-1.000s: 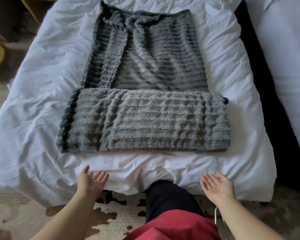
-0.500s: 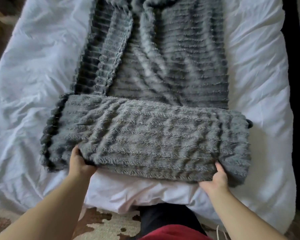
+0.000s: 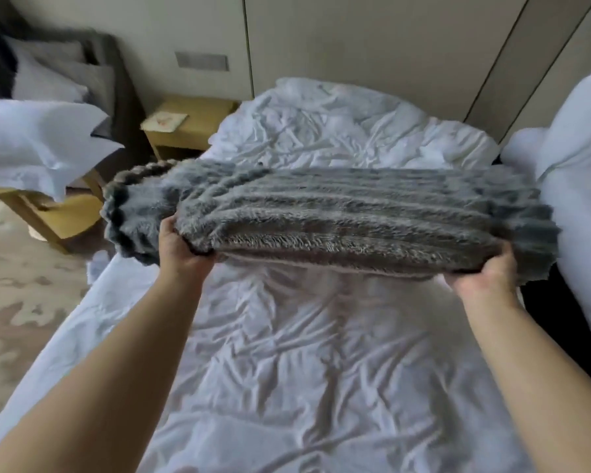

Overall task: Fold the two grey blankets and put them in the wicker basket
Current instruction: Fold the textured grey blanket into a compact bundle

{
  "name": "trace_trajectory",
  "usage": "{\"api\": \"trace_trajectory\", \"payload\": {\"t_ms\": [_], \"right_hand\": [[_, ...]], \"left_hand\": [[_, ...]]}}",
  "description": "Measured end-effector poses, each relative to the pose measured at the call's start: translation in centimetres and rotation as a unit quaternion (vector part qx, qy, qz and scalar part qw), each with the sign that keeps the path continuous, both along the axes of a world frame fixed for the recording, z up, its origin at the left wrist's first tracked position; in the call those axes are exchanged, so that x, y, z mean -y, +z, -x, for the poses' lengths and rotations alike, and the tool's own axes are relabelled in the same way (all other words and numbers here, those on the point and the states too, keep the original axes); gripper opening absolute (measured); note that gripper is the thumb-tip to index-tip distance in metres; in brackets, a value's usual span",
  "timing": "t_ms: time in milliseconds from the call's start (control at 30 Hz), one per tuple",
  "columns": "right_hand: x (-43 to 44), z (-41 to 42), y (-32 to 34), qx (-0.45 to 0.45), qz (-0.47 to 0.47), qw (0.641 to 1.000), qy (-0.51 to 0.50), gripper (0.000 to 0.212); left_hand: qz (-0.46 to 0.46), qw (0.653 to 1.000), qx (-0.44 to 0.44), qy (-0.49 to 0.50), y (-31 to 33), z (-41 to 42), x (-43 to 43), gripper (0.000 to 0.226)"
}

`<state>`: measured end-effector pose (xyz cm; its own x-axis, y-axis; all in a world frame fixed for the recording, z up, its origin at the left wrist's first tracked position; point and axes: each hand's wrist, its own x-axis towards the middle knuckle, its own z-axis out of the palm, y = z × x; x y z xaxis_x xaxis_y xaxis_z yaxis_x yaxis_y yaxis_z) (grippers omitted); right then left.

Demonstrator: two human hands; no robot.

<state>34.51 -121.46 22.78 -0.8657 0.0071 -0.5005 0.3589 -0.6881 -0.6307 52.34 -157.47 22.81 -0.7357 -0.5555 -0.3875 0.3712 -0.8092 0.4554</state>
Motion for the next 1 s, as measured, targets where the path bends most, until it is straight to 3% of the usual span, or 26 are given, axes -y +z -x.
{"api": "trace_trajectory", "payload": {"t_ms": [100, 267, 533, 700, 1000], "right_hand": [[-1.3, -4.3, 1.3, -0.033, 0.010, 0.999, 0.007, 0.033], [-5.0, -14.2, -2.2, -0.015, -0.004, 1.000, 0.005, 0.031], [-11.8, -35.0, -14.7, 0.184, -0.076, 0.980, -0.022, 0.027], [-16.5, -46.7, -18.5, 0.297, -0.089, 0.950, -0.040, 0.018], [-18.8, -54.7, -18.8, 0.248, -0.055, 0.965, -0.058, 0.024]], "left_hand": [[0.012, 1.000, 0.001, 0.013, 1.3, -3.8, -0.9, 0.044], [0.008, 0.999, 0.049, -0.006, -2.2, -13.0, -4.1, 0.042], [-0.116, 0.976, 0.182, -0.022, -15.1, -32.5, -10.9, 0.043], [-0.153, 0.959, 0.237, -0.019, -19.2, -42.8, -15.1, 0.036], [-0.151, 0.961, 0.233, -0.003, -18.8, -50.2, -18.0, 0.034]]}}
